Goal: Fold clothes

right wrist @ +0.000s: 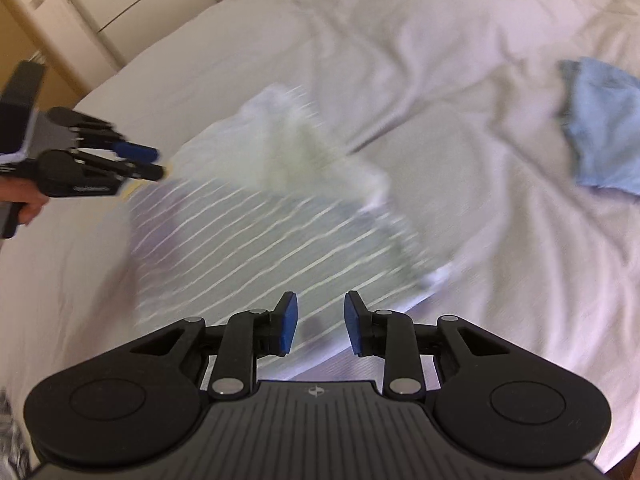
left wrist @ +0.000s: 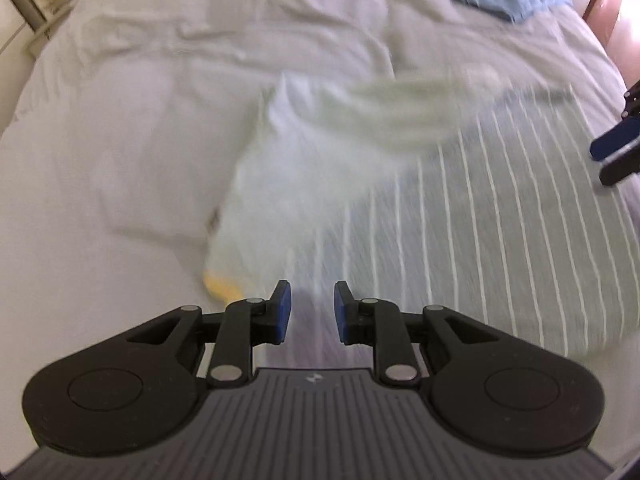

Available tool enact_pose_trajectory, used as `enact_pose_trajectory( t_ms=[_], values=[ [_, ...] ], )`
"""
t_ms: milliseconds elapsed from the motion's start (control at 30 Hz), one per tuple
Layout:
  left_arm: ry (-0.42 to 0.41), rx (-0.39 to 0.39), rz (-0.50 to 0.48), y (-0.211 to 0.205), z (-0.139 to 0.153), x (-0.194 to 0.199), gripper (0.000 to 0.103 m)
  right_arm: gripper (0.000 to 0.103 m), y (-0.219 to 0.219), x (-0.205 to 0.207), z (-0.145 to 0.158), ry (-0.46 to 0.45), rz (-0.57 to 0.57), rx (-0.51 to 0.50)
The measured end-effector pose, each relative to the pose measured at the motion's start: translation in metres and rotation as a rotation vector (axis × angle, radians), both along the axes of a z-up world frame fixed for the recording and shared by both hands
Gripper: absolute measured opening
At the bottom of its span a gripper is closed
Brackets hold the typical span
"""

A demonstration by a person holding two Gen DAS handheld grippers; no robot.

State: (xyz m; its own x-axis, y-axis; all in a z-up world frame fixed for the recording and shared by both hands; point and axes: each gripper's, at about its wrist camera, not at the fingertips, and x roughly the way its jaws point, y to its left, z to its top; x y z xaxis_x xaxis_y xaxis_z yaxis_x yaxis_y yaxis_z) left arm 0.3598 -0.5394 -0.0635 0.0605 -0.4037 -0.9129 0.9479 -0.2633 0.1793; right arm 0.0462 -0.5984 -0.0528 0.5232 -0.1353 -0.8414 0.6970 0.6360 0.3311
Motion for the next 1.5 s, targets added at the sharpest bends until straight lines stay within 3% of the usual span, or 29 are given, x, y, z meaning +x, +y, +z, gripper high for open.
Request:
enact_pose_trajectory(
  t_ms=[233, 333, 500, 600, 700, 900, 1033, 1100, 1200, 1333, 1400, 1500],
  values=[
    [-0.031, 0.023, 0.049, 0.004, -0.039, 0.028, 0.02, 0.033, 0.032, 0.029, -0.021, 0.001, 0.115, 0.05],
    [-0.025, 0.024, 0.041, 0.0, -0.045, 0.044, 0.013, 0.033, 0.033, 0.03, -0.028, 0.015, 0.122, 0.049],
    [-0.045, 0.006, 0.013, 0.011, -0.036, 0.051, 0.009, 0.032, 0.033, 0.023, -0.028, 0.026, 0.115, 0.048],
    [-0.08, -0.023, 0.032, 0.02, -0.023, 0.047, 0.019, 0.033, 0.03, 0.017, -0.018, 0.026, 0.096, 0.026],
    [-0.02, -0.055, 0.017, 0.025, -0.011, 0.036, 0.019, 0.033, 0.018, 0.013, -0.005, 0.016, 0.064, -0.03],
    [-0.03, -0.008, -0.062, 0.015, -0.034, 0.018, 0.022, 0.033, -0.033, 0.013, -0.021, 0.054, -0.028, -0.077],
    [-0.046, -0.003, -0.032, 0.01, -0.041, 0.035, 0.022, 0.026, -0.047, -0.007, -0.026, 0.083, -0.063, -0.093],
    [-0.062, -0.004, -0.037, 0.012, -0.036, 0.043, 0.02, 0.024, -0.047, -0.017, -0.025, 0.105, -0.077, -0.105],
    [-0.177, -0.024, -0.066, 0.024, -0.022, 0.049, 0.024, 0.031, -0.035, -0.02, -0.015, 0.136, -0.074, -0.141],
    [-0.291, -0.08, -0.239, 0.06, -0.004, 0.038, 0.031, 0.031, -0.004, -0.006, 0.008, 0.149, 0.006, -0.22],
    [-0.325, -0.092, -0.37, 0.078, -0.006, 0.026, 0.04, 0.033, 0.018, 0.011, 0.019, 0.144, 0.083, -0.258],
    [-0.392, -0.074, -0.581, 0.104, -0.023, 0.006, 0.042, 0.038, 0.062, 0.043, 0.023, 0.15, 0.226, -0.326]
  ],
)
